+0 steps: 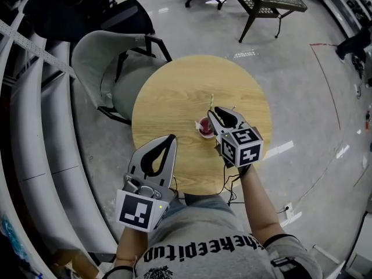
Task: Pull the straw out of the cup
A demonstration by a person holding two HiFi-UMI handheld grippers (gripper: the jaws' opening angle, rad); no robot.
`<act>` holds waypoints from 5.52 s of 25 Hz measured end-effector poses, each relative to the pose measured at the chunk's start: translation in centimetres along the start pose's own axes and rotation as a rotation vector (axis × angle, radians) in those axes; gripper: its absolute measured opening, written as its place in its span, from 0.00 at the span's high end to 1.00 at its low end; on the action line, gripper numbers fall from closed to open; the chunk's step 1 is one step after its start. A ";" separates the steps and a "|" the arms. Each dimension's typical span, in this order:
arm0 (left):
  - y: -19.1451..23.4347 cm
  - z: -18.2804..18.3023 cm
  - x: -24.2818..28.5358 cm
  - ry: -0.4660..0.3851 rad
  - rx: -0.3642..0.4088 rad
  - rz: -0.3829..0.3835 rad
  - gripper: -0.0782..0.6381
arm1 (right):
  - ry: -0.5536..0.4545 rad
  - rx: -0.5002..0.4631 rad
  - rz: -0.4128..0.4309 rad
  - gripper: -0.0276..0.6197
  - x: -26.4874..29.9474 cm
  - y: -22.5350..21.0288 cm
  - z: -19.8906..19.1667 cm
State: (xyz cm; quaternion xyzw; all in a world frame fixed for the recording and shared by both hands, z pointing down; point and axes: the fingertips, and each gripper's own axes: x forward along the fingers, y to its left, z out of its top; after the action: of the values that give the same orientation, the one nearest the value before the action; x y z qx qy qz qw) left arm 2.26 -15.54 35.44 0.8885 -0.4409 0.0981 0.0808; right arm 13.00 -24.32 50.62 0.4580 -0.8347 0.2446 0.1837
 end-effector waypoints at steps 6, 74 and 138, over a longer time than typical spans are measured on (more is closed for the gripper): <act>0.7 -0.3 0.0 0.004 -0.007 0.012 0.85 | 0.025 0.001 -0.018 0.78 1.0 -0.2 -0.6; 1.1 1.0 -1.2 -0.084 0.010 -0.065 0.85 | -0.094 -0.139 -0.125 0.88 -2.3 2.7 2.7; -6.7 3.9 -7.3 -0.186 0.134 -0.674 0.85 | -0.527 -0.010 -0.494 0.88 -22.6 16.0 5.0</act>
State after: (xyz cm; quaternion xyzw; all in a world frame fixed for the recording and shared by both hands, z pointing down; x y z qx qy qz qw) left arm 3.66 -6.81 29.52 0.9925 -0.1211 0.0134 0.0100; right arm 10.47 -4.59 30.74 0.6924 -0.7186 0.0621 0.0182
